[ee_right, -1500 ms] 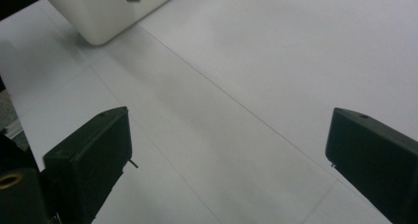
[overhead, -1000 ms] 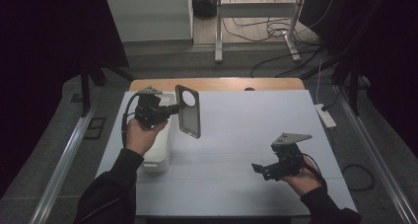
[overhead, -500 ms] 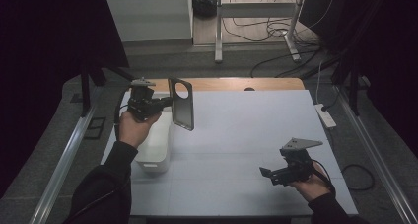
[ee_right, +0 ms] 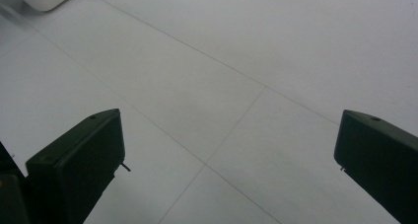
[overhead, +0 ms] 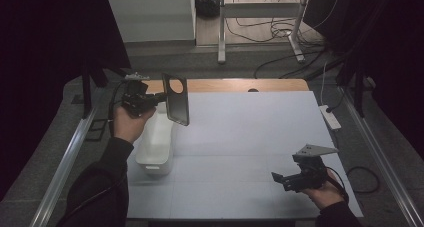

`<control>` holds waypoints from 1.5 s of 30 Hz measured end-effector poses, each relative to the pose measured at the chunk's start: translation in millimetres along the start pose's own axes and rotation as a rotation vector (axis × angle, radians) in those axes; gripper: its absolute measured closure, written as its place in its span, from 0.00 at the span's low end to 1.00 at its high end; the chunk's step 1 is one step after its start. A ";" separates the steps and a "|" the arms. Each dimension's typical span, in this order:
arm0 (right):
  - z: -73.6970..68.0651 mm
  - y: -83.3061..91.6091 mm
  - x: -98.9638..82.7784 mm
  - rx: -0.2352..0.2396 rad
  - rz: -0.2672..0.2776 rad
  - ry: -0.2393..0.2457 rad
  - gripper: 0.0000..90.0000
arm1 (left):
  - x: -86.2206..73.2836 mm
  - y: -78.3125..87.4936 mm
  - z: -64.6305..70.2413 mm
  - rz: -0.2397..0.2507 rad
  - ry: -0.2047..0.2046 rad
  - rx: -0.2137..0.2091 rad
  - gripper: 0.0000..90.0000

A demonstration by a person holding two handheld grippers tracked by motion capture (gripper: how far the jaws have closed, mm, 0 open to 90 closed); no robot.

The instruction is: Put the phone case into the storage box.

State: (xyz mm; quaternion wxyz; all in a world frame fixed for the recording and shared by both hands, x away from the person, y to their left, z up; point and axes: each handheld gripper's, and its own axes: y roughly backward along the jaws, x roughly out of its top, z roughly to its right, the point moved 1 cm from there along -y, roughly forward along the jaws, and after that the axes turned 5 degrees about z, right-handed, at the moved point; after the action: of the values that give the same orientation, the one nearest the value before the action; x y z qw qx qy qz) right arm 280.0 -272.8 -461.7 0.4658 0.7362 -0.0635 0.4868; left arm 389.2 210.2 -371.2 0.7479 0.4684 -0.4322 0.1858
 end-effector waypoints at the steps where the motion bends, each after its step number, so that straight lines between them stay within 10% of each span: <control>1: 0.7 1.2 -1.0 -0.003 0.001 -0.003 0.00 | 0.5 0.4 -1.7 0.000 0.000 0.005 0.99; 45: 8.6 22.5 -18.4 -0.074 0.022 -0.076 0.00 | 10.6 -5.8 -54.6 0.016 0.064 0.138 0.99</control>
State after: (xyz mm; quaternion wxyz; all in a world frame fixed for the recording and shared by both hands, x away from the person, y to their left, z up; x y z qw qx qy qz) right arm 263.9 -298.5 -462.7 0.4847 0.7357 -0.1071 0.4608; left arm 424.9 253.1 -375.9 0.7257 0.5094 -0.3978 0.2359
